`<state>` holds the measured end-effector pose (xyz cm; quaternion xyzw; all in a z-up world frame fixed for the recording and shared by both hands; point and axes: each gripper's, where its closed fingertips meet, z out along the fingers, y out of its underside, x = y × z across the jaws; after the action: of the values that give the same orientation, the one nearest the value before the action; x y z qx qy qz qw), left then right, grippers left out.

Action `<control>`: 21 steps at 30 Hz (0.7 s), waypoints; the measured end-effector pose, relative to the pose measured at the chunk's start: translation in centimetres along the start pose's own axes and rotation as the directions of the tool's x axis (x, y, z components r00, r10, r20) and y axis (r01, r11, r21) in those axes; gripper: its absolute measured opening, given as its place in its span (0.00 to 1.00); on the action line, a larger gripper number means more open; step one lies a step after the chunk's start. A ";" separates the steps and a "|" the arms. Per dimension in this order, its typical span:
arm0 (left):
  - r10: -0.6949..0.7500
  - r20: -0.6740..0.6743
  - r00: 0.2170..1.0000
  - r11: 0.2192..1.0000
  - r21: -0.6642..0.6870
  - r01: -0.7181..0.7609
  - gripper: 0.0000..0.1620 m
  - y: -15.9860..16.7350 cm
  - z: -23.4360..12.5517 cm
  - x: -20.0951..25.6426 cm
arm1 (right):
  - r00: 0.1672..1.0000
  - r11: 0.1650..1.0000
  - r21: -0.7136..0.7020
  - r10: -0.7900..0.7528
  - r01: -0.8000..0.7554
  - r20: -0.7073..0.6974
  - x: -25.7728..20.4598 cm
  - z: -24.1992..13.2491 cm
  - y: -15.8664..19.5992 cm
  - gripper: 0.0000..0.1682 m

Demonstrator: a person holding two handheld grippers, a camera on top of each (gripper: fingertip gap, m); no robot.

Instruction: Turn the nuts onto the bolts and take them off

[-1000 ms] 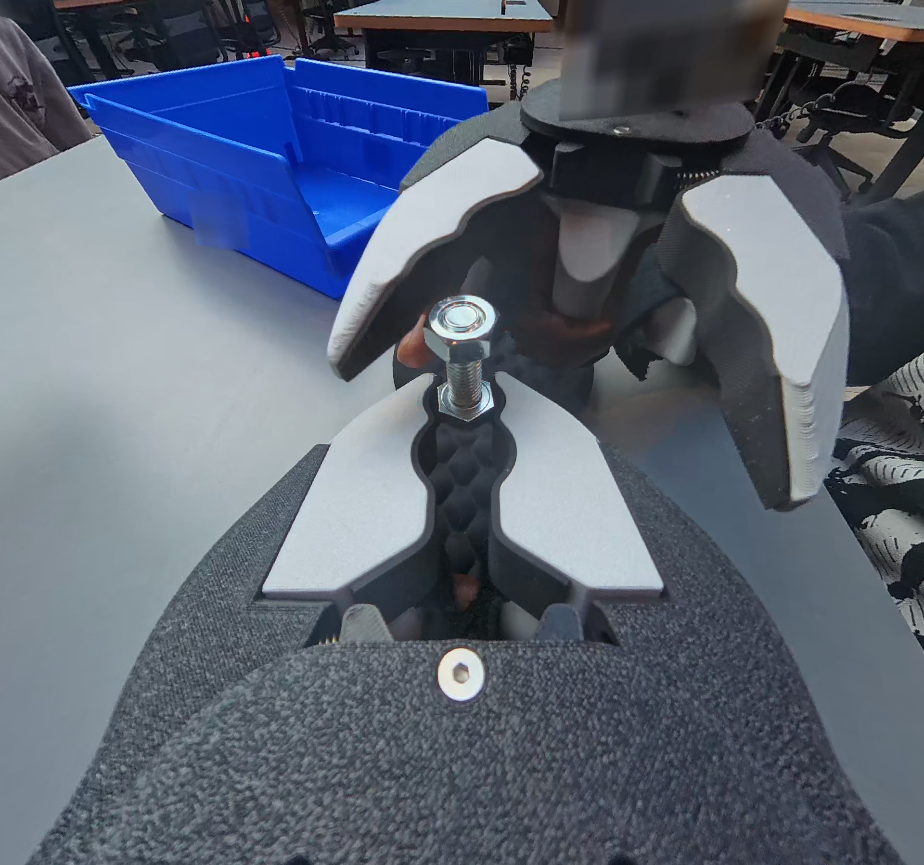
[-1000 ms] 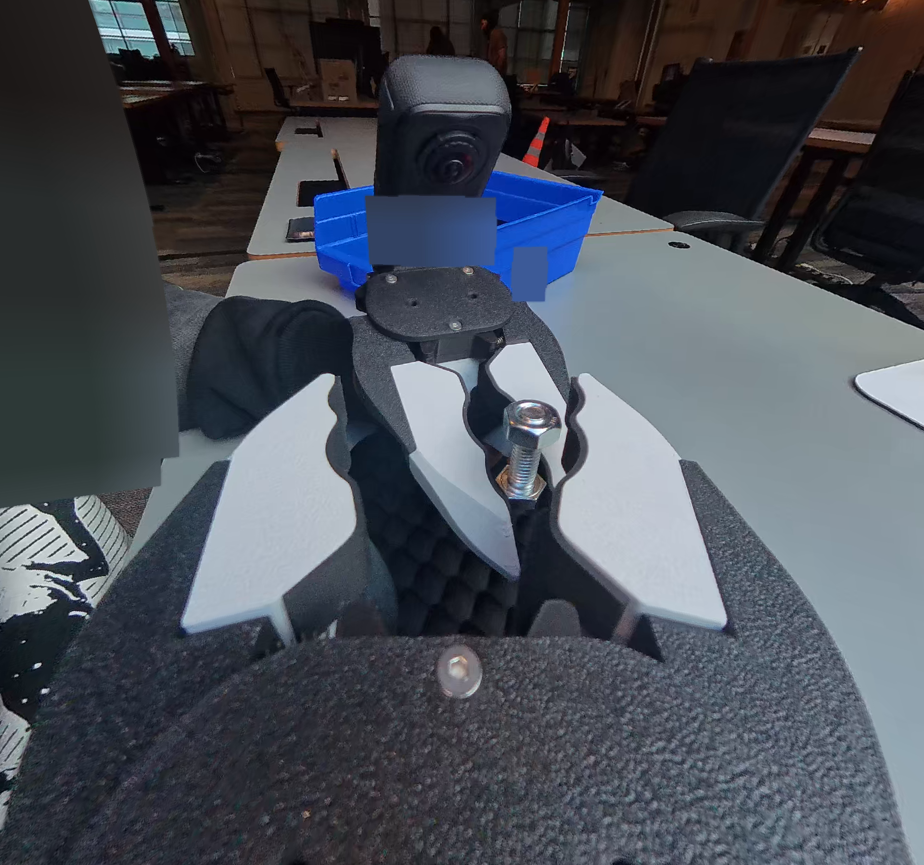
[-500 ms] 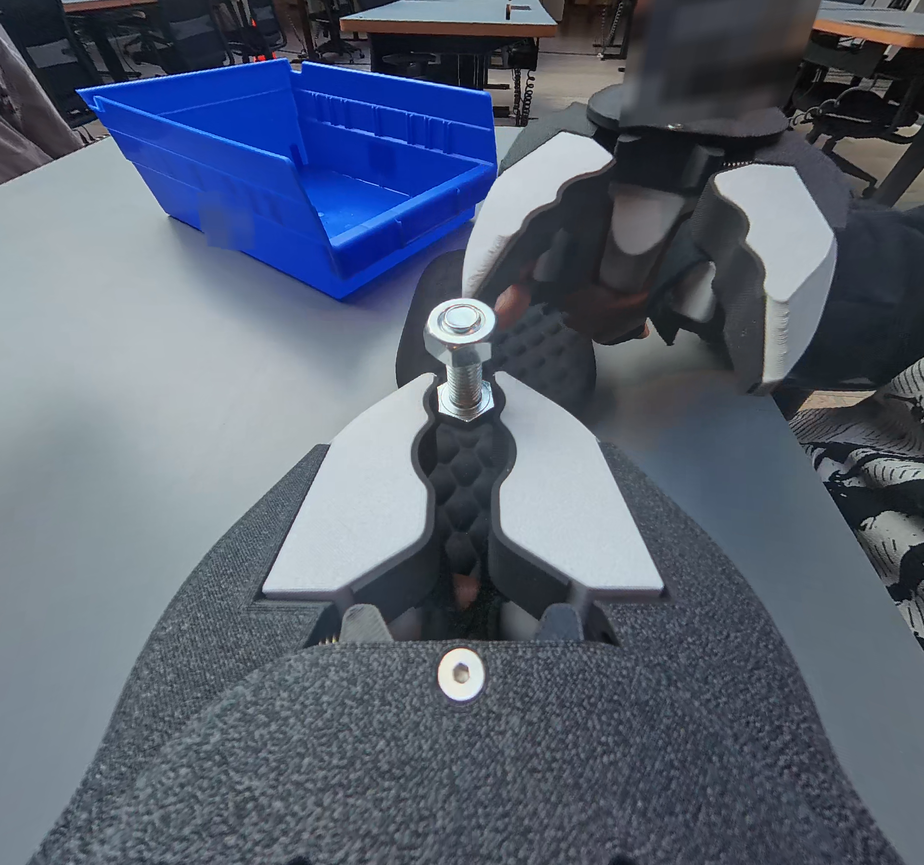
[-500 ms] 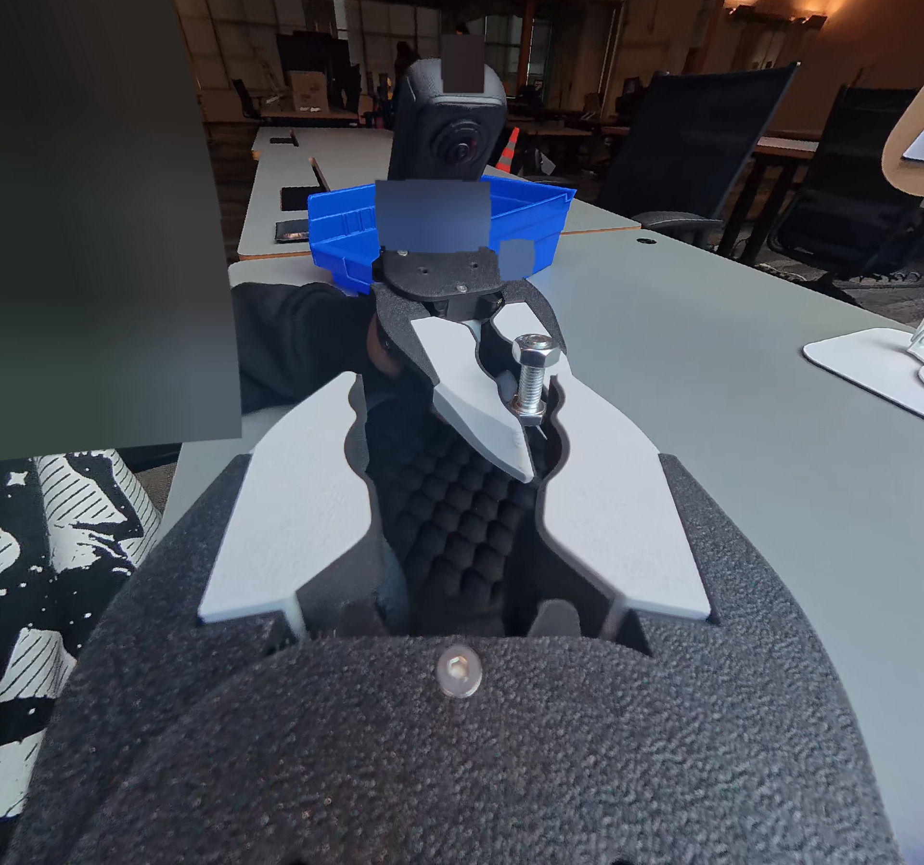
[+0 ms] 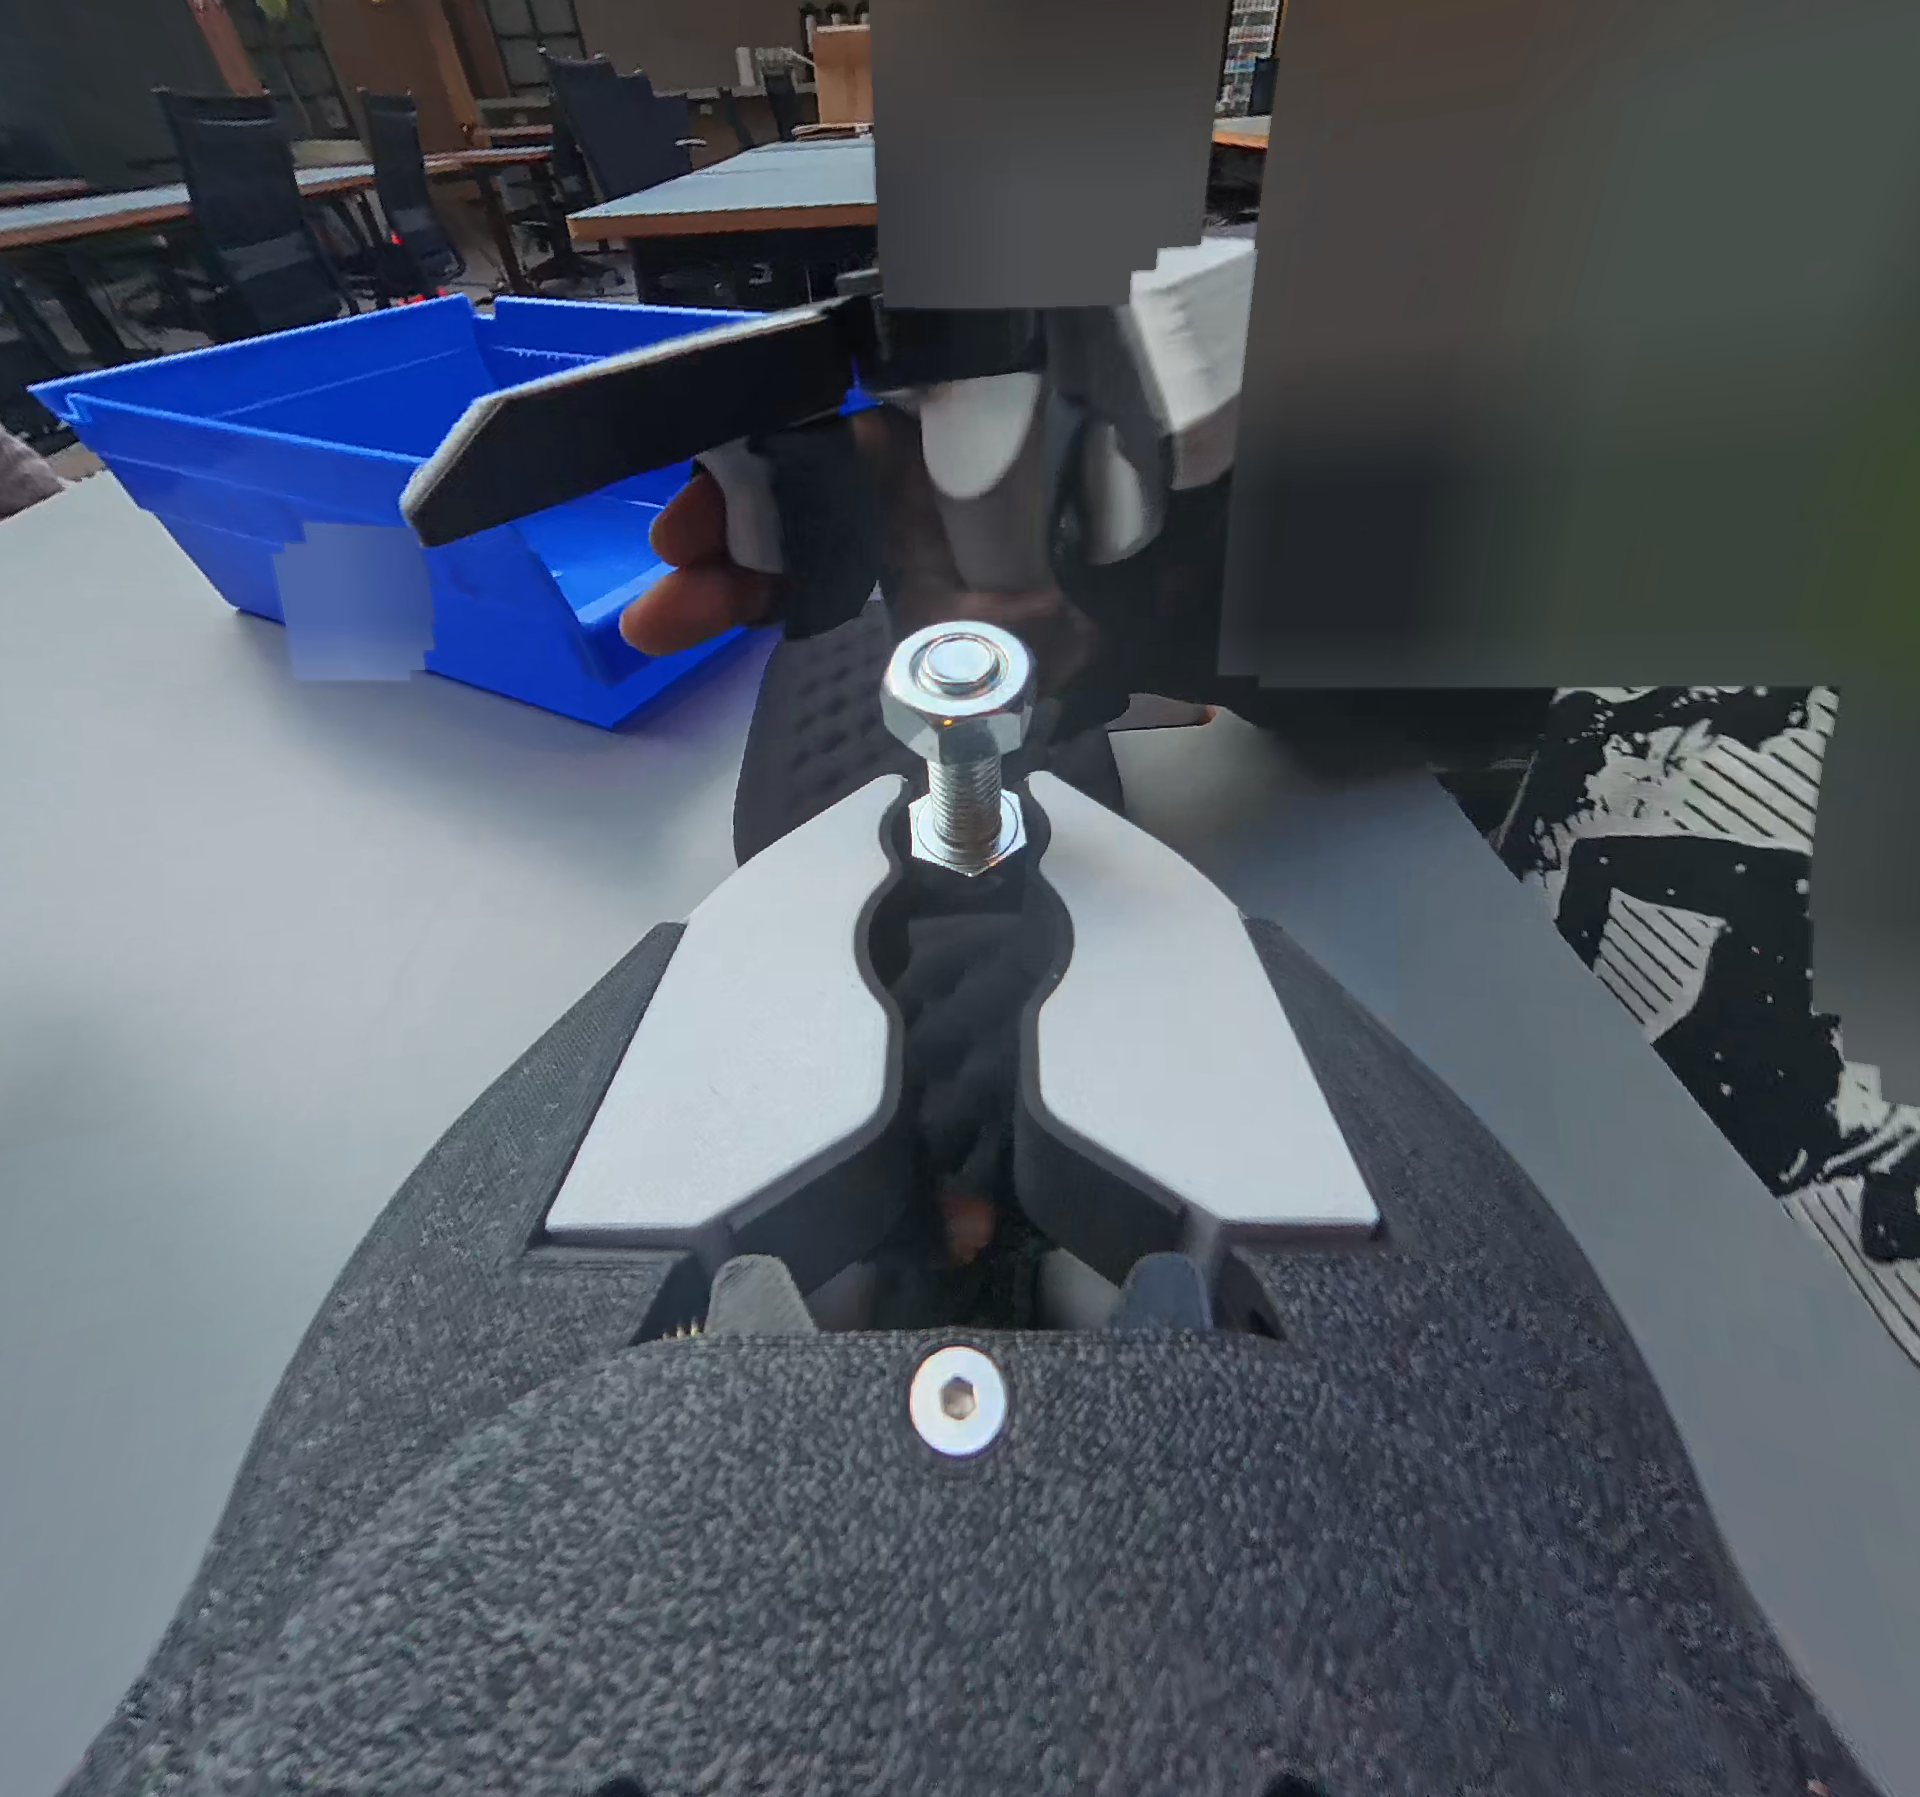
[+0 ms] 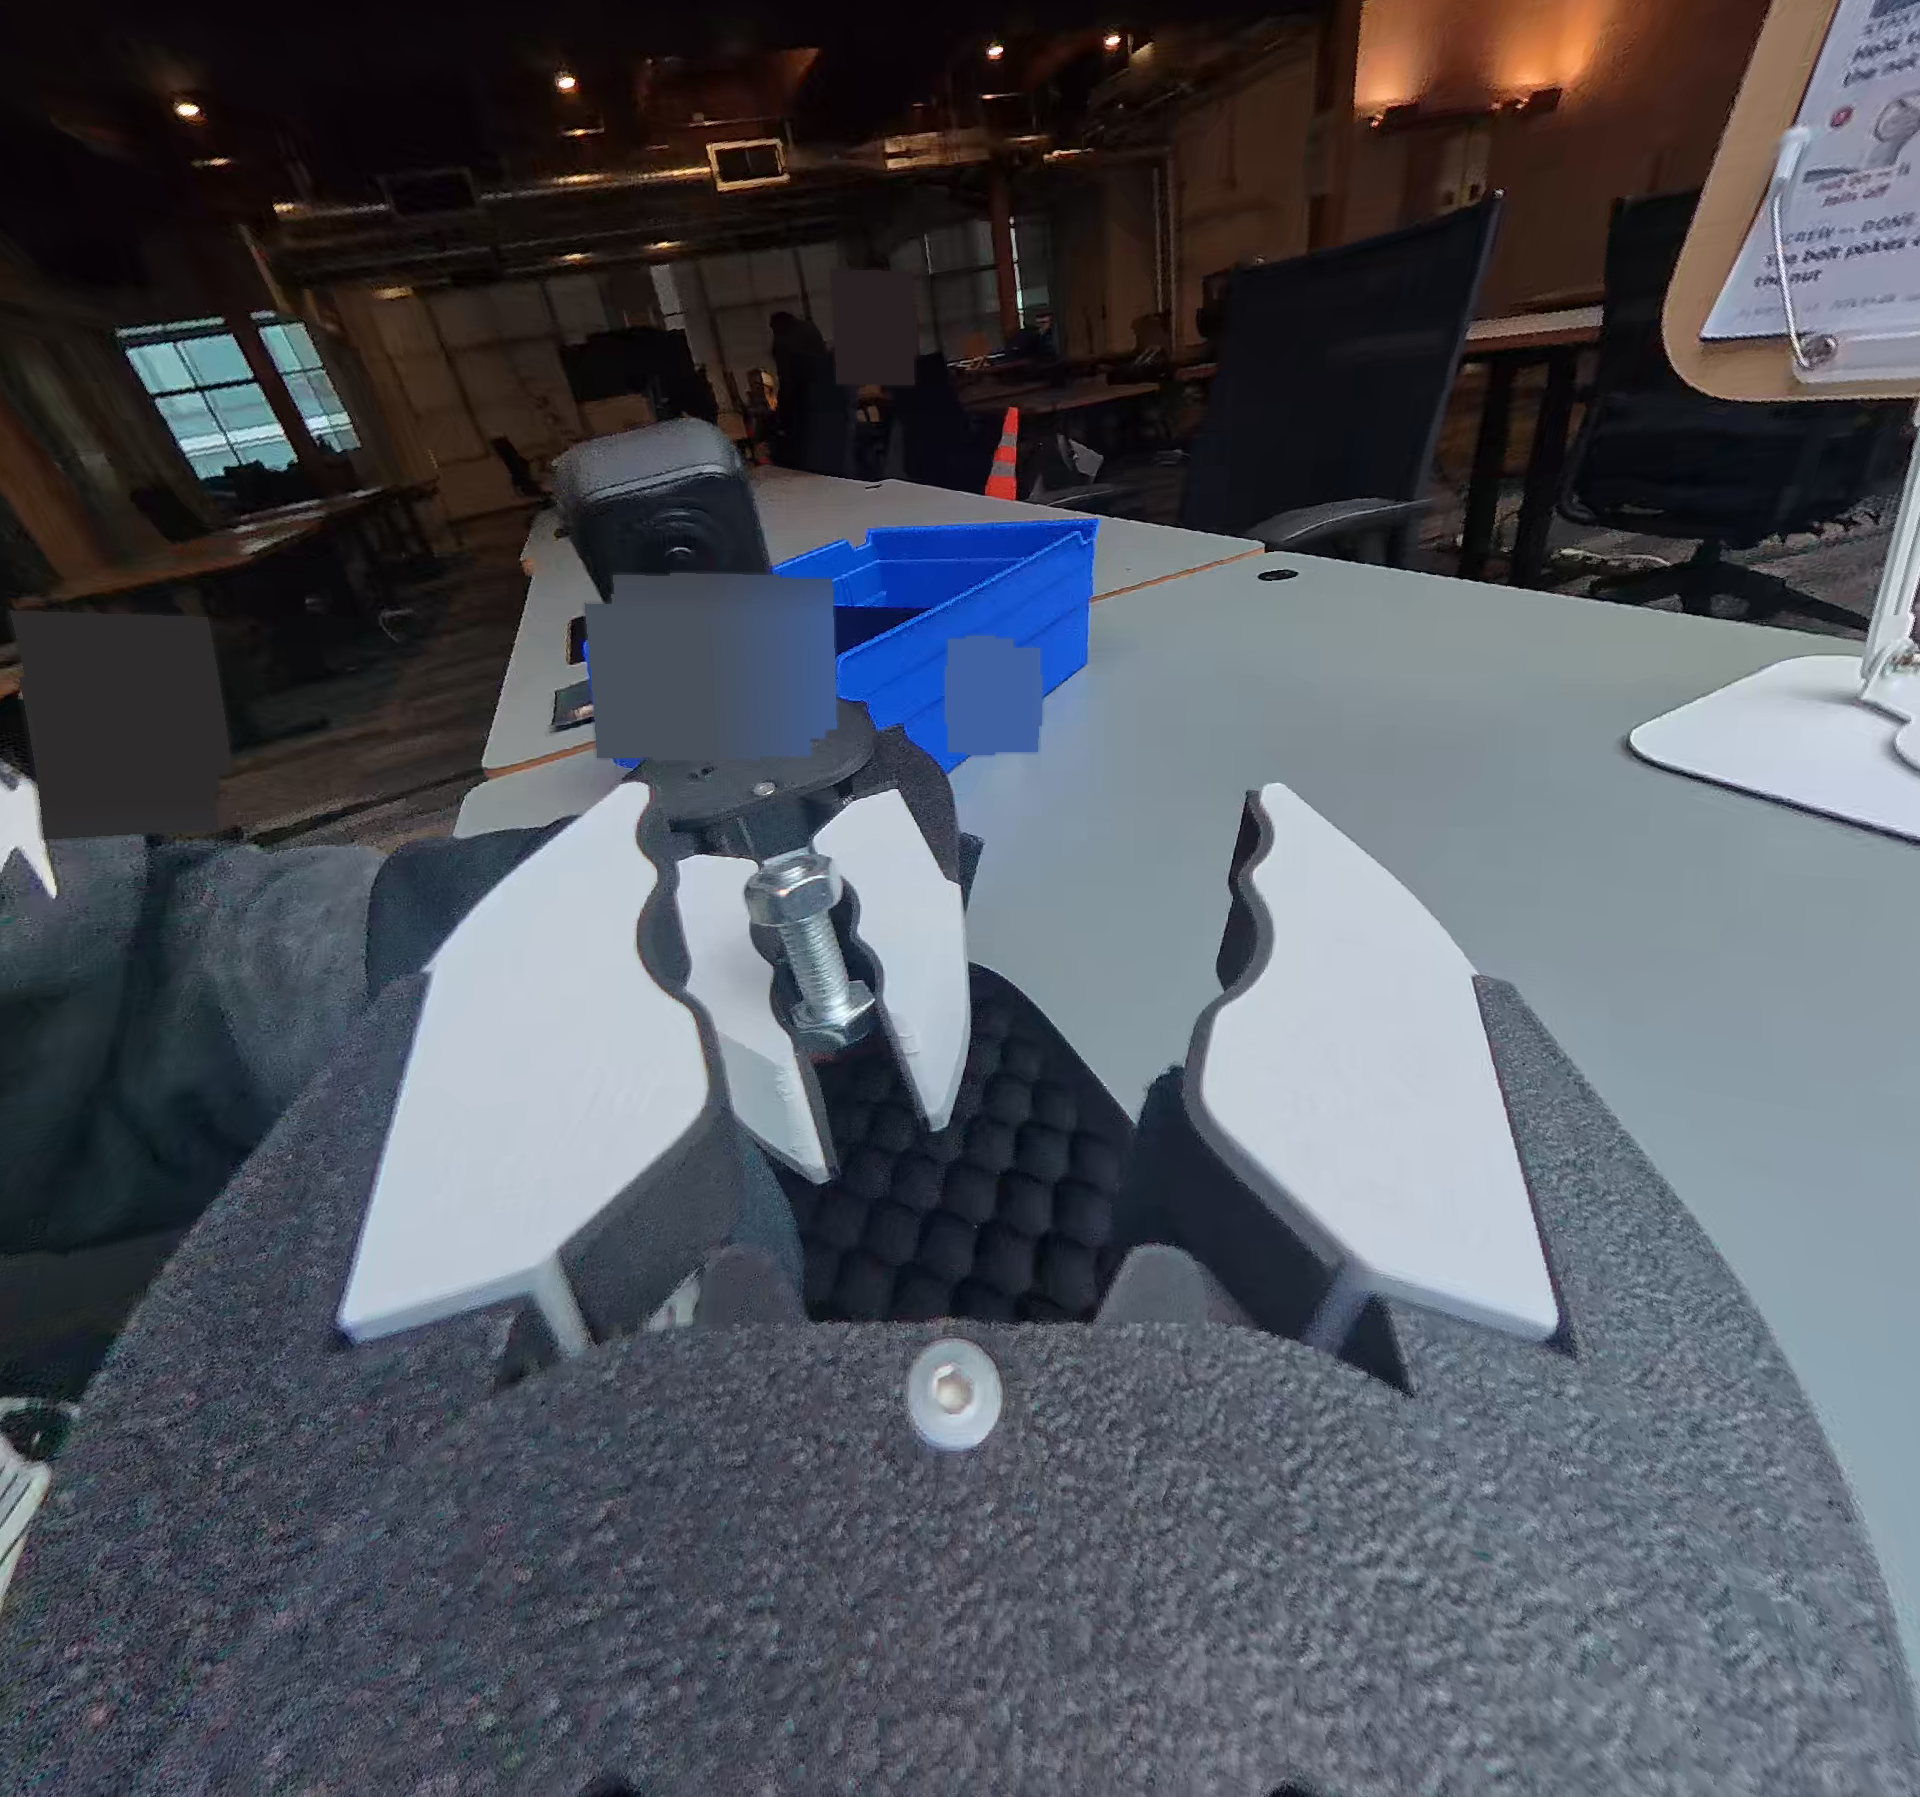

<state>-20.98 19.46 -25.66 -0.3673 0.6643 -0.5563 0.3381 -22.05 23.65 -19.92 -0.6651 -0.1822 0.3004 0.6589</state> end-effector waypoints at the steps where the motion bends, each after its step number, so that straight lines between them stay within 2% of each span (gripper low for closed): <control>1: 0.006 -0.012 1.000 1.000 0.016 -0.006 0.11 -0.2 -0.1 0.2 | 0.999 0.999 0.006 0.032 -0.032 -0.026 0.4 0.0 0.1 0.59; 4: -0.016 -0.021 1.000 1.000 0.024 0.016 0.10 -0.3 -0.2 0.1 | 0.983 0.989 0.011 0.150 -0.149 -0.108 1.7 -0.3 1.0 0.55; 8: -0.079 -0.027 0.997 0.996 -0.047 0.077 0.11 0.6 0.4 -0.4 | 0.963 0.963 -0.045 0.264 -0.266 -0.055 0.8 -0.3 2.0 0.56; 11: -0.108 -0.002 0.994 0.990 -0.089 0.107 0.11 1.1 0.8 -0.8 | 0.956 0.956 -0.028 0.292 -0.292 -0.023 -0.3 -0.5 1.5 0.56; 19: -0.195 0.087 0.977 0.969 -0.134 0.206 0.11 2.0 1.2 -2.5 | 0.995 0.977 -0.189 0.097 -0.096 -0.003 -3.3 0.0 3.9 0.61; 21: -0.203 0.109 0.973 0.963 -0.157 0.219 0.11 2.3 1.3 -2.8 | 0.998 0.975 -0.211 0.068 -0.067 -0.001 -3.7 0.2 4.2 0.66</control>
<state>-18.72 21.45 -28.02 -0.4884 0.6495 -0.5138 0.2749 -25.62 21.13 -23.50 -0.7360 -0.1923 0.3035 0.5738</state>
